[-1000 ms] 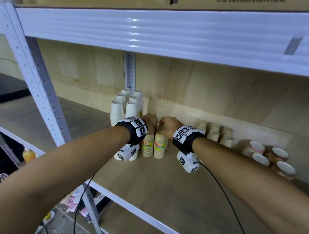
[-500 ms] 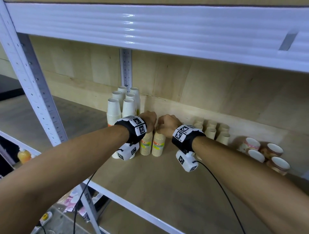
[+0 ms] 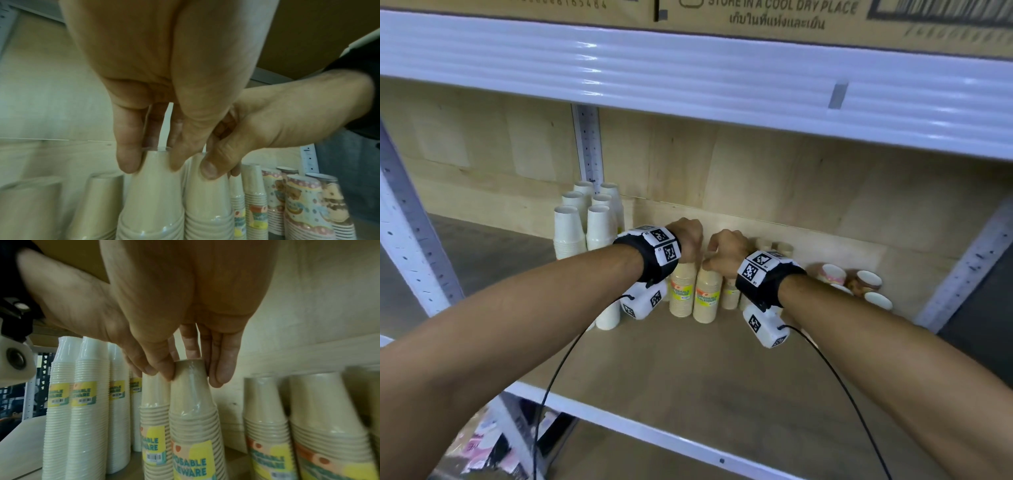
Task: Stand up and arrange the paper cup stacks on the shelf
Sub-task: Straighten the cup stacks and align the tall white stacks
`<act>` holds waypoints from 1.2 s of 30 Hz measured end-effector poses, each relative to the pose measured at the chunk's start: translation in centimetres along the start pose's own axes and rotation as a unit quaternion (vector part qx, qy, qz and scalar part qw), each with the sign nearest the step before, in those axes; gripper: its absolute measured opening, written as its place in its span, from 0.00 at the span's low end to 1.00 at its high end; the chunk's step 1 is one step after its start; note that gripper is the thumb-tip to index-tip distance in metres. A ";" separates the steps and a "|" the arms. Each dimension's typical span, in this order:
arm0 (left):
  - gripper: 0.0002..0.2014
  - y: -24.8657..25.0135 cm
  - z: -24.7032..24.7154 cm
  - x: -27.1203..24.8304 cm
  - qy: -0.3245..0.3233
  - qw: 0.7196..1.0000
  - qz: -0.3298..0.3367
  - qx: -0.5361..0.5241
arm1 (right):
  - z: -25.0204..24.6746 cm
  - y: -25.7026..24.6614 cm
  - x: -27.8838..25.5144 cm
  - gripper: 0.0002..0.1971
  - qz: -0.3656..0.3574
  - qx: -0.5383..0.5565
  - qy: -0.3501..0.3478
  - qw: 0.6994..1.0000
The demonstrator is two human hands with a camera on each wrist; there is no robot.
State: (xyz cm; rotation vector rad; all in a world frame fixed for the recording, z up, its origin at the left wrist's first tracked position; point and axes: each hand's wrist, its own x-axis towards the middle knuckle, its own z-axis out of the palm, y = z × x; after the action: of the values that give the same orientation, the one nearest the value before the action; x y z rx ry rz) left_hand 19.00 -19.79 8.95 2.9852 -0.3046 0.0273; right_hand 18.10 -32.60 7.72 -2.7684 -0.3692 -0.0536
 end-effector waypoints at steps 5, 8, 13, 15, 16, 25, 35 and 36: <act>0.15 2.8 0.2 0.5 0.021 0.999 0.046 0.000 | -1.8 2.4 -1.6 0.18 0.026 -0.010 0.002 1.000; 0.15 4.5 0.4 1.0 -0.008 0.999 0.046 -0.001 | -2.3 3.7 -2.4 0.16 0.049 -0.024 0.005 0.999; 0.15 6.5 1.2 1.8 -0.013 0.998 0.059 0.003 | -2.3 6.1 -2.7 0.11 0.072 -0.006 0.001 0.997; 0.16 6.9 1.6 2.2 -0.024 0.998 0.059 -0.006 | -2.3 6.9 -2.6 0.10 0.078 -0.003 0.002 0.997; 0.16 7.1 1.8 2.3 -0.027 0.998 0.060 -0.010 | -2.3 7.2 -2.6 0.10 0.081 -0.005 0.004 0.997; 0.16 7.7 3.0 3.3 -0.037 0.996 0.069 -0.030 | -1.2 9.0 -1.5 0.08 0.068 -0.010 0.031 0.997; 0.13 6.7 3.7 3.8 -0.029 0.994 0.091 -0.054 | -0.7 9.2 -1.0 0.07 0.063 -0.013 0.004 0.998; 0.12 6.6 3.7 3.8 -0.028 0.994 0.093 -0.058 | -0.7 9.2 -1.0 0.05 0.066 -0.014 0.005 0.998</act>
State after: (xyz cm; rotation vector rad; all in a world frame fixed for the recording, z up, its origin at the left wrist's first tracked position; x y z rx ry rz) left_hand 21.44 -27.45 6.36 2.8362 -0.5683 -0.0518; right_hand 19.55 -41.44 5.24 -2.8120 -0.1831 -0.0395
